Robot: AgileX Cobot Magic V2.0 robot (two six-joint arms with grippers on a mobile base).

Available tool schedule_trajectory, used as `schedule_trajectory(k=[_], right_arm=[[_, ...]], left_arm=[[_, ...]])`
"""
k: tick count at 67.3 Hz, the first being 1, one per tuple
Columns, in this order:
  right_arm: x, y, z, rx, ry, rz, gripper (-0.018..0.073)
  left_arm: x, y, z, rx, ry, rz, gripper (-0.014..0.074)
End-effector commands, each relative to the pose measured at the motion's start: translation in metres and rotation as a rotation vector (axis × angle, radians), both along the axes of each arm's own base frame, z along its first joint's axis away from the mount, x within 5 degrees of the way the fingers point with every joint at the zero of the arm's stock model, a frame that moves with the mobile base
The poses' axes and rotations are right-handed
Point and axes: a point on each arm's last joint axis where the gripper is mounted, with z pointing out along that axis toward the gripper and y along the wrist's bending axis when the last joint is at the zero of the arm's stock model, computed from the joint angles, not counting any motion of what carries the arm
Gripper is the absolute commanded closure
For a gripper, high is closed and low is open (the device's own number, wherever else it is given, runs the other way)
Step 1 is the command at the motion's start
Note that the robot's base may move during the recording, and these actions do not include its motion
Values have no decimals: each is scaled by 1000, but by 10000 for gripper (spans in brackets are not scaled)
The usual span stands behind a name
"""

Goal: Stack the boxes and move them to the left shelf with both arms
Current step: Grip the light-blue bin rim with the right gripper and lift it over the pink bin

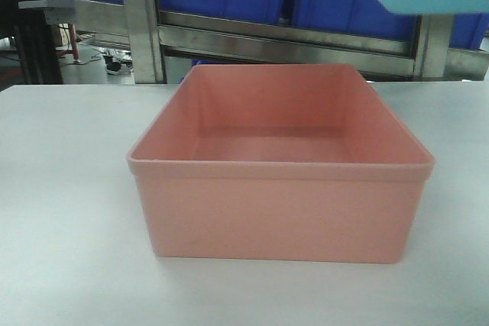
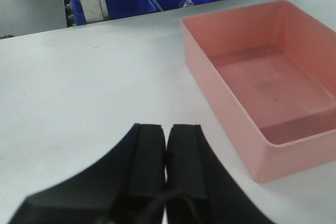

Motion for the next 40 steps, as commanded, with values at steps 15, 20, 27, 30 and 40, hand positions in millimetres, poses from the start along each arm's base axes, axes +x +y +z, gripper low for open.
schedule_trajectory(k=[15,20,27,30,40], right_arm=[[-23,106,31,197,-59,75,503],[-25,123,23,172,-36,45,503],[-28,147,11,132,-21,17,503],[-29,155,6,126,-20,7,503],[-25,175,-19,148,3,-19,503]], left_arm=[[2,-2,17,-40,-102,-16,605],[2,-2,17,-40,-102,-16,605],[2,-2,17,-40,-102,-16,605],[2,-2,17,-40,-102,-16,605],[2,-2,17,-40,-102,-16,605]])
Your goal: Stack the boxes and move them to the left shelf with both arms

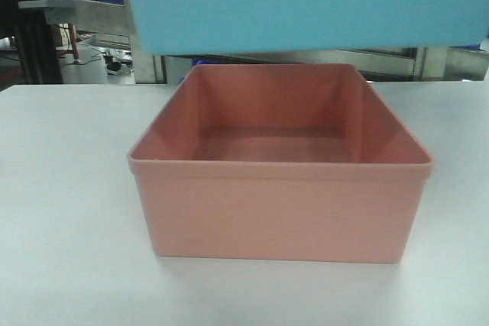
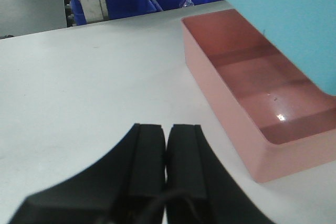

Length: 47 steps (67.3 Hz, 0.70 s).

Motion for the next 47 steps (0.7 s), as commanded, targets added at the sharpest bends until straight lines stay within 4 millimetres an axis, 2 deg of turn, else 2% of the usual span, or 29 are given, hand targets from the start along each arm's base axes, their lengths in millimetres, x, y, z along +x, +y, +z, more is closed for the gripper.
schedule_trajectory(k=[1,11,24,47], right_arm=[[1,7,18,100,-167,-44,503],[12,12,-10,94,-140,-47,503],[24,16,-36,67,-123,-40,503],[41,21,-67,12,-85,-26,503]], left_arm=[[2,-2,17,-40,-102,-16,605],[2,-2,17,-40,-102,-16,605],[2,-2,17,-40,-102,-16,605],[2,-2,17,-40,-100,-15,605]])
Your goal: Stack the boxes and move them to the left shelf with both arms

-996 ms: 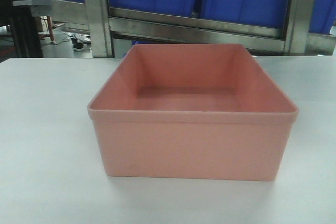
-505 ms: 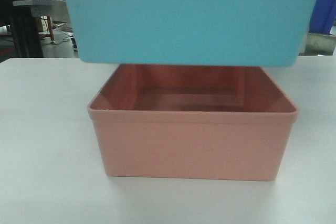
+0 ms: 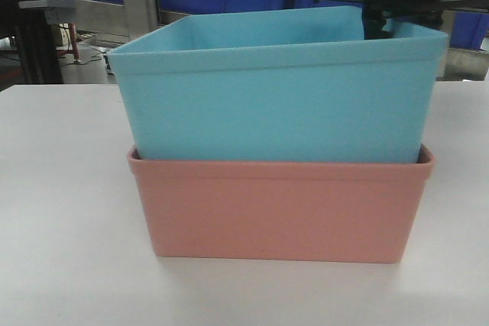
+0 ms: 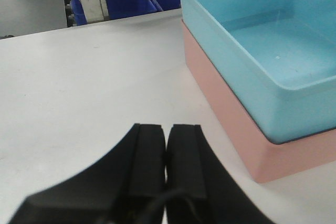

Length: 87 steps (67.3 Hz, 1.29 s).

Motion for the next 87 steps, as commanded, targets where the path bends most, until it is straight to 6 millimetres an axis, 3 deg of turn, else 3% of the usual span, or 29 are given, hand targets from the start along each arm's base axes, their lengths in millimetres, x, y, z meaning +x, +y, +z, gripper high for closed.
schedule_trajectory(k=[1,18,24,42,52,67,87], right_arm=[[4,1,28,51,-153,7,503],[6,1,18,11,-118,39,498],[6,1,18,6,-115,43,450],[5,0,24,-24,-102,74,-74],[2,-1,36,-30,-116,85,-64],[-2,-3,46,-53,-143,130,-64],[-4,-4,45,-81,-121,158,-64]], left_arm=[[2,-2,17,-40,-100,-15,605],[2,-2,17,-40,-100,-15,605],[2,-2,17,-40,-102,-16,605],[2,-2,17,-44,-100,-16,591],[4,-4,17,-49,-85,-16,476],[25,-18,38,-149,0,-15,130],[90,-56,77,-155,255,3,100]])
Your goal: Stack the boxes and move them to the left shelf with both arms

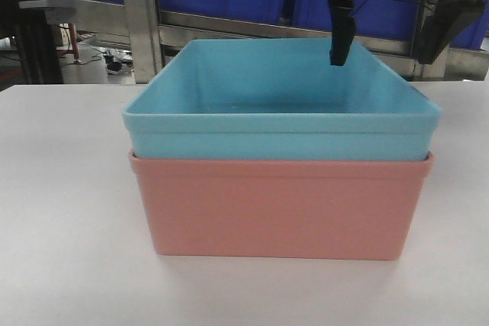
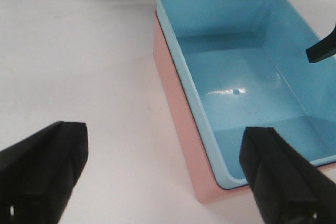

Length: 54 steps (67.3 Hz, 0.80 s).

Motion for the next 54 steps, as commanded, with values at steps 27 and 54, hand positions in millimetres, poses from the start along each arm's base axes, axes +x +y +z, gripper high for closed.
schedule_trajectory(k=[27,54], right_arm=[[-5,-4,33,5,-114,40,-64],[3,-1,17,-8,-79,42,-64]], left_arm=[[121,-70,36,21,246,-17,103],[171,-115,-30,111,431,-53,103]])
